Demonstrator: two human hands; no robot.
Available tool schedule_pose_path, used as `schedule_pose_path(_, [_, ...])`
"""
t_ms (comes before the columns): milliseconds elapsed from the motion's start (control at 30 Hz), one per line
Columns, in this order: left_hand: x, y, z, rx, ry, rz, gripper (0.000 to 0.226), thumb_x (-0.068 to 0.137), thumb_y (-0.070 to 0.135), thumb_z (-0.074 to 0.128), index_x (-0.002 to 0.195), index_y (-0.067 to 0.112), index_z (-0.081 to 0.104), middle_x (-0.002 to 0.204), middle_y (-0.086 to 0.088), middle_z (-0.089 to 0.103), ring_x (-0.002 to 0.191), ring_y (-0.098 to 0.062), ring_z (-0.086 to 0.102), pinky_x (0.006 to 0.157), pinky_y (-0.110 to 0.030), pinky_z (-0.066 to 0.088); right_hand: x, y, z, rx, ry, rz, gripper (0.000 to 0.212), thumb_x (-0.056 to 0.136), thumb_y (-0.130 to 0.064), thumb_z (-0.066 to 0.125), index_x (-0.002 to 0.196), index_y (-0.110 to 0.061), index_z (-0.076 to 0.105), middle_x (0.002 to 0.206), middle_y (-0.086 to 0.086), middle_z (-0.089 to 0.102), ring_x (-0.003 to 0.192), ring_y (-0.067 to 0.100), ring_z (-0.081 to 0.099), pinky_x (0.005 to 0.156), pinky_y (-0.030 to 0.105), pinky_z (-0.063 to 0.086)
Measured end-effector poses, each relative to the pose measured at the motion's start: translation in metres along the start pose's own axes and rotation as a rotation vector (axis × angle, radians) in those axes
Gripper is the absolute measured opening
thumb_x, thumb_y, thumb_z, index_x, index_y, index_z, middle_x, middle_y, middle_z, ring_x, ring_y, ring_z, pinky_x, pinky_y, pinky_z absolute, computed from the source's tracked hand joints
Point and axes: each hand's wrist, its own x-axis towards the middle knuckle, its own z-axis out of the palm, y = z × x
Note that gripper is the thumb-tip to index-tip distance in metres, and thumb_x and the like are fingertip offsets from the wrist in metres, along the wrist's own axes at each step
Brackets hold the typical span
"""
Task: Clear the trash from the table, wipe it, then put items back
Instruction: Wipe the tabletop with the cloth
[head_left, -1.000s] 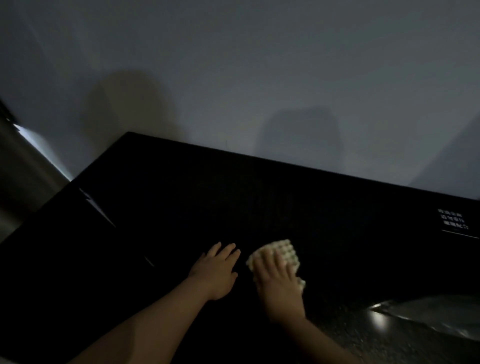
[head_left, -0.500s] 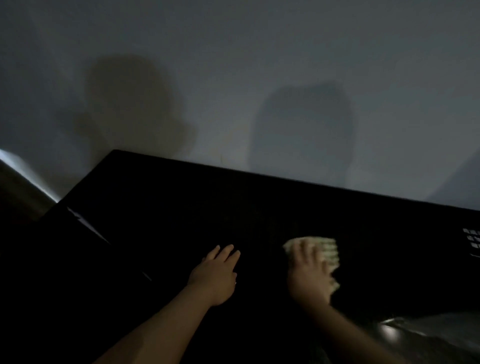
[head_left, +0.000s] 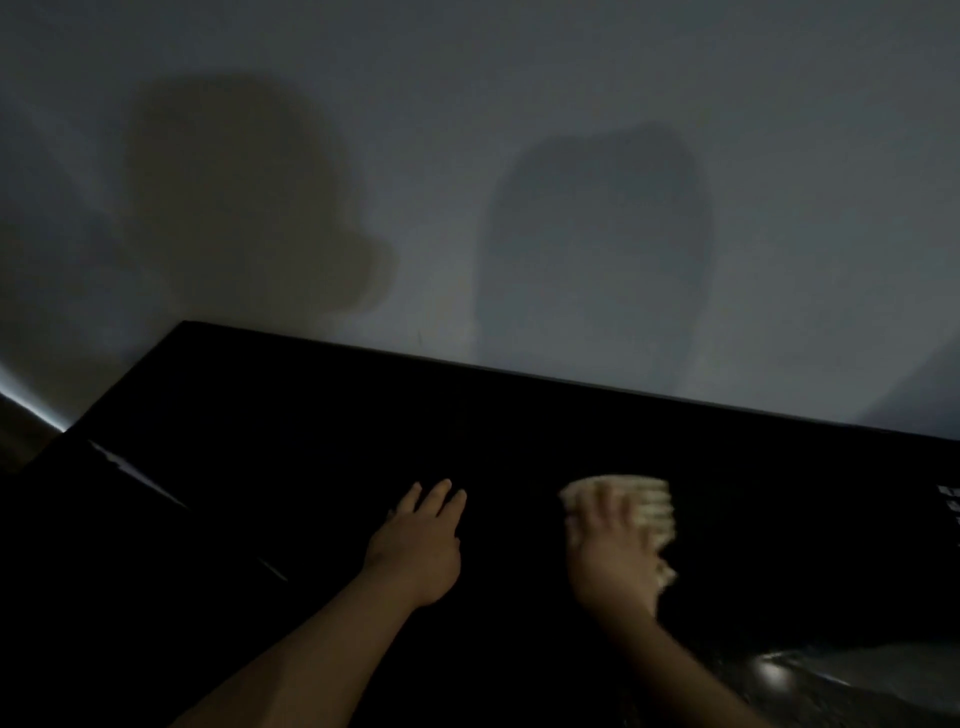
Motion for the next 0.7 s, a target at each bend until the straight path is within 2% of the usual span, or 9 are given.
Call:
schedule_pose_path(67, [0.006, 0.003, -0.003, 0.025, 0.019, -0.016, 0.055, 0.104, 0.029, 0.024, 0.152, 0.026, -0.002, 0.159, 0.008, -0.012, 0.147, -0.022, -0.01, 0.12, -0.04, 0.013, -0.013, -0.024, 0.019, -0.078, -0.01, -0.271, 0.052, 0.085, -0.038, 0.031, 0.128, -0.027, 0.057, 0.137, 0.004, 0.054, 0.122, 0.025, 0.056, 0.093, 0.043, 0.048])
schedule_pose_path(133, [0.011, 0.004, -0.006, 0.032, 0.023, -0.022, 0.055, 0.103, 0.028, 0.024, 0.153, 0.026, 0.0, 0.16, 0.008, -0.011, 0.147, -0.022, -0.008, 0.119, -0.04, 0.014, -0.012, -0.026, 0.017, -0.163, -0.113, -0.368, 0.051, 0.077, -0.04, 0.035, 0.115, -0.029, 0.067, 0.122, -0.002, 0.065, 0.107, 0.021, 0.066, 0.082, 0.039, 0.054])
schedule_pose_path(233, [0.012, 0.001, -0.01, 0.016, -0.005, 0.01, 0.054, 0.104, 0.028, 0.024, 0.152, 0.027, -0.001, 0.159, 0.009, -0.011, 0.147, -0.021, -0.008, 0.119, -0.039, 0.018, 0.016, 0.004, -0.005, -0.207, -0.129, -0.419, 0.065, 0.085, -0.04, 0.012, 0.142, -0.026, 0.038, 0.153, 0.002, 0.033, 0.139, 0.024, 0.034, 0.108, 0.04, 0.033])
schedule_pose_path(300, [0.01, -0.001, -0.011, -0.001, -0.019, 0.034, 0.054, 0.104, 0.028, 0.023, 0.152, 0.027, -0.001, 0.159, 0.009, -0.012, 0.147, -0.02, -0.01, 0.119, -0.04, 0.017, 0.036, 0.023, -0.014, -0.141, -0.074, -0.223, 0.055, 0.096, -0.037, 0.008, 0.151, -0.028, 0.012, 0.16, -0.001, 0.004, 0.147, 0.02, 0.003, 0.116, 0.038, 0.012])
schedule_pose_path(367, [0.01, -0.002, -0.012, 0.003, -0.016, 0.043, 0.054, 0.104, 0.027, 0.023, 0.152, 0.026, -0.001, 0.159, 0.009, -0.012, 0.147, -0.02, -0.01, 0.12, -0.04, 0.014, 0.04, 0.016, -0.018, -0.033, -0.012, -0.011, 0.05, 0.101, -0.032, 0.021, 0.151, -0.029, 0.011, 0.16, -0.001, 0.001, 0.147, 0.021, 0.0, 0.117, 0.041, 0.01])
schedule_pose_path(433, [0.015, -0.001, -0.012, 0.011, -0.003, 0.042, 0.054, 0.104, 0.027, 0.023, 0.152, 0.026, -0.001, 0.159, 0.008, -0.011, 0.147, -0.021, -0.01, 0.12, -0.04, 0.011, 0.03, -0.015, -0.008, -0.018, -0.016, -0.008, 0.049, 0.099, -0.03, 0.023, 0.148, -0.027, 0.024, 0.159, 0.003, 0.013, 0.145, 0.027, 0.015, 0.114, 0.045, 0.02])
schedule_pose_path(567, [0.026, 0.001, -0.013, 0.04, 0.045, 0.003, 0.056, 0.102, 0.025, 0.027, 0.152, 0.028, 0.002, 0.16, 0.009, -0.009, 0.147, -0.021, -0.008, 0.12, -0.039, 0.012, 0.014, -0.045, 0.008, -0.158, -0.125, -0.375, 0.052, 0.077, -0.035, 0.033, 0.116, -0.029, 0.067, 0.125, -0.001, 0.064, 0.111, 0.023, 0.064, 0.085, 0.042, 0.053])
schedule_pose_path(633, [0.027, 0.0, -0.015, 0.047, 0.041, 0.01, 0.055, 0.102, 0.025, 0.027, 0.152, 0.027, 0.003, 0.16, 0.008, -0.008, 0.147, -0.021, -0.006, 0.12, -0.039, 0.013, 0.028, -0.033, -0.003, -0.165, -0.142, -0.445, 0.053, 0.085, -0.036, 0.027, 0.129, -0.03, 0.056, 0.14, -0.002, 0.051, 0.127, 0.022, 0.051, 0.1, 0.04, 0.044])
schedule_pose_path(700, [0.027, -0.002, -0.016, 0.028, 0.038, 0.036, 0.053, 0.103, 0.026, 0.024, 0.152, 0.027, 0.005, 0.16, 0.008, -0.006, 0.147, -0.021, -0.004, 0.119, -0.039, 0.014, 0.05, -0.008, -0.014, -0.191, -0.101, -0.405, 0.05, 0.098, -0.037, 0.019, 0.148, -0.031, 0.024, 0.159, -0.004, 0.014, 0.146, 0.019, 0.013, 0.116, 0.036, 0.015])
